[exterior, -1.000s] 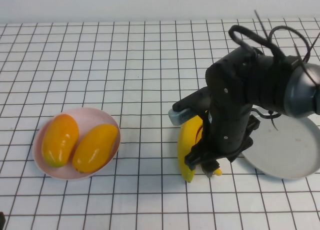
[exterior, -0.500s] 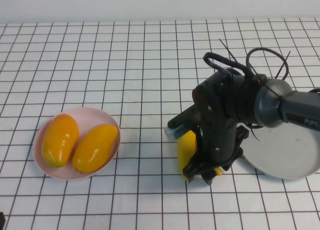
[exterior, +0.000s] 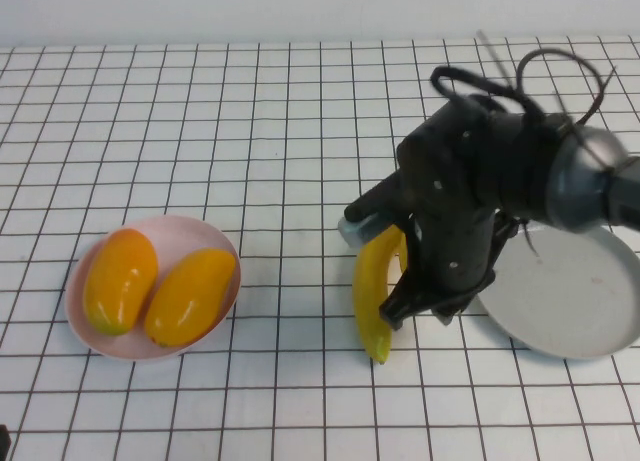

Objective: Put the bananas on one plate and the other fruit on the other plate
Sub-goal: Put another type of fruit in the right plate

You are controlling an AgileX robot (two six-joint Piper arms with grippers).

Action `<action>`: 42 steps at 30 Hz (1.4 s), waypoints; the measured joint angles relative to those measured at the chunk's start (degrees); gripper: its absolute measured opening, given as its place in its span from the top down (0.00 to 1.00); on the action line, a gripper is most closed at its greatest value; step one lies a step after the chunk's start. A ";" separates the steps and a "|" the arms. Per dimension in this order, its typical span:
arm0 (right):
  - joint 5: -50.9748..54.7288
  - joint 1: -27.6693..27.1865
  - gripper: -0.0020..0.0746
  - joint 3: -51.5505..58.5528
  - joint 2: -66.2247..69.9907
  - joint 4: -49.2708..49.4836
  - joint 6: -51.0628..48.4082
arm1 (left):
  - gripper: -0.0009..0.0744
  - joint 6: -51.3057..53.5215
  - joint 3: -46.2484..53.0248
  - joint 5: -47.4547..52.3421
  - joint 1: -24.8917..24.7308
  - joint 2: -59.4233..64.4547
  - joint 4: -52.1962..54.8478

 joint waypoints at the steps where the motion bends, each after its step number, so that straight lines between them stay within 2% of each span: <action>1: 0.62 0.00 0.86 -0.04 -1.78 -0.37 0.12 | 0.99 0.00 0.00 0.00 0.00 0.00 0.00; 7: 1.96 0.00 0.86 3.64 -13.67 -1.16 0.23 | 0.99 0.00 0.00 0.00 0.00 0.00 0.00; 11: 2.45 -1.54 0.86 12.98 -22.09 -3.69 -0.67 | 0.99 0.00 0.00 0.00 0.00 0.00 0.00; 18: -3.16 -13.17 0.86 26.44 -28.27 -5.96 -4.93 | 0.99 0.00 0.00 0.00 0.00 0.00 0.00; 23: -10.28 -19.58 0.86 27.96 -27.03 -1.32 -17.15 | 0.99 0.00 0.00 0.00 0.00 0.00 0.00; 28: -12.65 -20.65 0.86 27.96 -22.98 3.93 -29.38 | 0.99 0.00 0.00 0.00 0.00 0.00 0.10; 37: -13.00 -20.73 0.86 27.96 -16.48 5.21 -32.17 | 0.99 0.00 0.00 0.00 0.00 0.00 0.10; 40: -13.22 -20.73 0.81 27.96 -16.16 5.21 -32.17 | 0.99 0.00 0.00 0.00 0.00 0.00 0.10; 42: -13.22 -20.73 0.72 27.96 -16.13 5.21 -31.51 | 0.99 0.00 0.00 0.00 0.00 0.00 0.18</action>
